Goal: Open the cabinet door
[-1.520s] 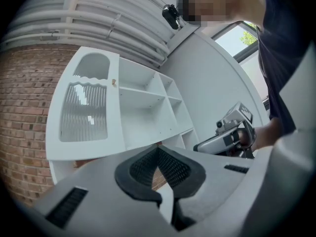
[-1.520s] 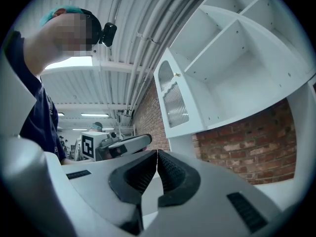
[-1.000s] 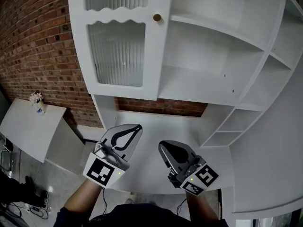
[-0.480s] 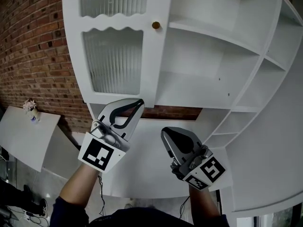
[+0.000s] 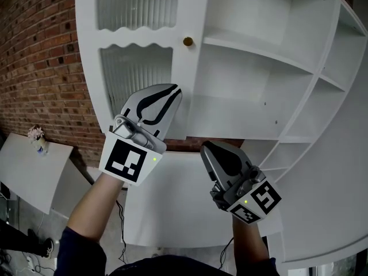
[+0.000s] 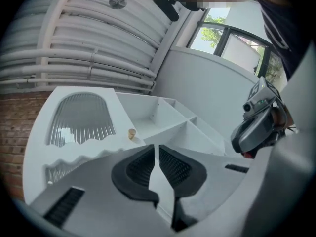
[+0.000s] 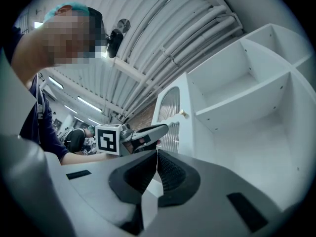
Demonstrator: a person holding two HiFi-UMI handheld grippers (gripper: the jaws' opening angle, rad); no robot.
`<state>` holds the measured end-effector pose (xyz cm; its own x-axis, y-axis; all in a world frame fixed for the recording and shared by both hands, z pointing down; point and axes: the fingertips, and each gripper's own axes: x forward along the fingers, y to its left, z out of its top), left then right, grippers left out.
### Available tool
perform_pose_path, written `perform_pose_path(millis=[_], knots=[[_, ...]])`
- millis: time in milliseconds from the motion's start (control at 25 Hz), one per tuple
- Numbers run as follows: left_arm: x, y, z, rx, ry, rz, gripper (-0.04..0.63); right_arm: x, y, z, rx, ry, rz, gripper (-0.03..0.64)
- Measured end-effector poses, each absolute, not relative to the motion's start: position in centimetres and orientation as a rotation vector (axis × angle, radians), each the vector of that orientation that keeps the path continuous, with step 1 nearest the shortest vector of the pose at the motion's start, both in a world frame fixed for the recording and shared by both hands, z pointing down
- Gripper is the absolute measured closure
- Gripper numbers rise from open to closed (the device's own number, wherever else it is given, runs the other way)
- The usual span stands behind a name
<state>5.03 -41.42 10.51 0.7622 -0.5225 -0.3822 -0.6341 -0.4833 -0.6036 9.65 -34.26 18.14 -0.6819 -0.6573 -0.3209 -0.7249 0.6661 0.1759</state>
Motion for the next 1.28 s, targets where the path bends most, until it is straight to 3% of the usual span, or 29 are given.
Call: perform_pose_path(millis=[200, 520, 840, 1280], knots=[[5.7, -43.2, 6.9, -2.086, 0.895, 0.131, 0.500, 9.8, -34.8, 18.0, -1.108, 2.644, 0.415, 0.591], [7.3, -45.8, 3.5, -1.971, 0.960, 0.044, 0.432, 10.5, -34.6, 18.1, -1.102, 2.639, 0.397, 0.591], [8.5, -47.3, 1.7, -1.943, 0.998, -0.011, 0.438, 11.8, -34.0, 18.6, -1.128, 2.626, 0.368, 0.591], [8.4, -47.9, 2.0, -1.921, 1.072, -0.055, 0.503, 12.6, -33.4, 19.3, -1.121, 2.622, 0.338, 0.591]])
